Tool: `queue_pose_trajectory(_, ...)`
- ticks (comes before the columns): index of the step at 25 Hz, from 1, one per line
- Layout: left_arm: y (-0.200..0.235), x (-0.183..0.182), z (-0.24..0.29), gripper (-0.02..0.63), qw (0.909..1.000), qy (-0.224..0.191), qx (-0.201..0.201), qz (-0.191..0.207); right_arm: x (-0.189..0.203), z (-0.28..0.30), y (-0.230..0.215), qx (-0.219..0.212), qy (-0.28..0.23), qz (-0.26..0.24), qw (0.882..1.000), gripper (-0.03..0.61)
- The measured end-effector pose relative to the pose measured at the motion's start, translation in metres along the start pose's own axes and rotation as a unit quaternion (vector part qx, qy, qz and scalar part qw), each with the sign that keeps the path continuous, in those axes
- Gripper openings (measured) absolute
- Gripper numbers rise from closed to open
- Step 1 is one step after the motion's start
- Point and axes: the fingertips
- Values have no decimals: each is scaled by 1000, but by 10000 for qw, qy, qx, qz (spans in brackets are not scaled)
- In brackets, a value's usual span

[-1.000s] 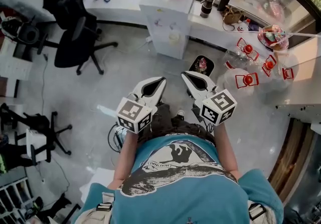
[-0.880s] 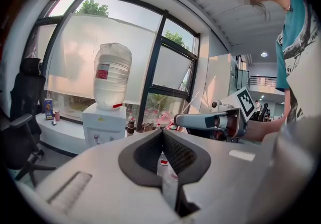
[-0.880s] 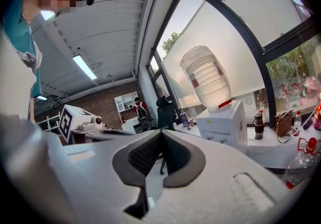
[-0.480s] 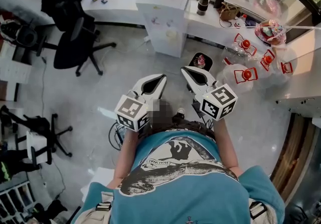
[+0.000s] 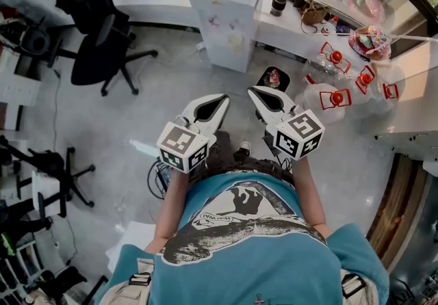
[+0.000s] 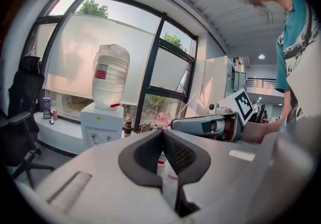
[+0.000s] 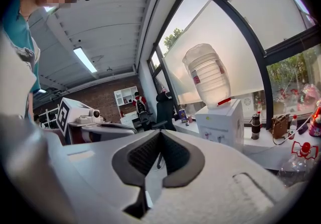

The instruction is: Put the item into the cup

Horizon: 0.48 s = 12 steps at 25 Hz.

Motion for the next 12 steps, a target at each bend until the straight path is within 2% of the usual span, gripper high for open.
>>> queue_pose_trajectory(12,4,-1,-5,14,10000,-36,-87,-31,4,1,6,-70,99,-97,9999,0)
Point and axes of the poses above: the fingertips, and each gripper's own axes: z forward along the fingers, y to its left, x out of its underside, and after that the axes turned 11 degrees about x, right-handed
